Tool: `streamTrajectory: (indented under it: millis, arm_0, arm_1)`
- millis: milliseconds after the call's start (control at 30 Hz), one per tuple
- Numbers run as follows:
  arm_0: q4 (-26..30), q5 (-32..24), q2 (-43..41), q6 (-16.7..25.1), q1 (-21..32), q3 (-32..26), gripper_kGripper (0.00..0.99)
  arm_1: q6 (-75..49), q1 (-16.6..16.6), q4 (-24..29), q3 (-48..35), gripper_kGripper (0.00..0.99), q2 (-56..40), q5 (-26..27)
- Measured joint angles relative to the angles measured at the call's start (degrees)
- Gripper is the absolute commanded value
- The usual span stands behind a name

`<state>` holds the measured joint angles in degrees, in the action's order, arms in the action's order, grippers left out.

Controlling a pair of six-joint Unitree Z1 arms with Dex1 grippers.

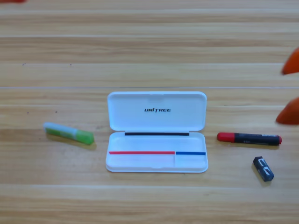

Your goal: Clean up eraser and pencils

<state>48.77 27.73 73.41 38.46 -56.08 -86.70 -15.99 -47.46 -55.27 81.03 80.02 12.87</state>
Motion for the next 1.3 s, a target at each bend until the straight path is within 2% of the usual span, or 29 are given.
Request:
streamTrajectory:
  millis: [133, 233, 467, 700, 800, 900, 1067, 1167, 1300]
  arm_0:
    - [-0.6, 1.6, 1.0, 7.1, 3.7, -0.1, 0.989]
    - [-0.7, 1.8, 2.5, 9.8, 6.2, -0.1, 0.989]
    - [-5.1, 0.0, 7.2, 10.7, 12.6, -0.5, 0.957]
    - [-5.9, -2.2, 14.0, 12.5, 19.8, -2.5, 0.92]
    - [-5.9, -4.7, 18.1, 16.2, 23.0, -2.5, 0.92]
    - [-5.7, -9.9, 21.4, 19.6, 26.0, -2.4, 0.922]
    - [-0.6, -19.0, 23.3, 26.3, 30.3, -2.2, 0.925]
    - [1.6, -21.3, 23.4, 29.3, 31.7, -1.0, 0.925]
    - [1.9, -23.1, 23.8, 33.0, 32.1, 3.7, 0.923]
  arm_1:
    - [7.1, 3.3, -0.3, -0.2, 0.983, 0.2, -9.0]
    - [12.0, 5.0, -0.4, -1.0, 0.985, 1.7, -12.8]
    - [18.8, 7.2, -0.4, -7.9, 0.989, 8.1, -13.0]
    - [25.7, 7.4, 7.2, -13.3, 0.95, 14.9, -13.0]
    - [27.1, 7.4, 11.0, -14.7, 0.928, 18.3, -13.0]
    - [27.3, 7.4, 12.9, -15.5, 0.922, 21.4, -13.0]
    - [27.9, 7.4, 15.3, -15.6, 0.862, 25.2, -12.7]
    - [27.9, 7.4, 15.6, -15.6, 0.862, 26.9, -12.3]
    - [27.9, 7.4, 15.9, -15.6, 0.861, 28.9, -12.2]
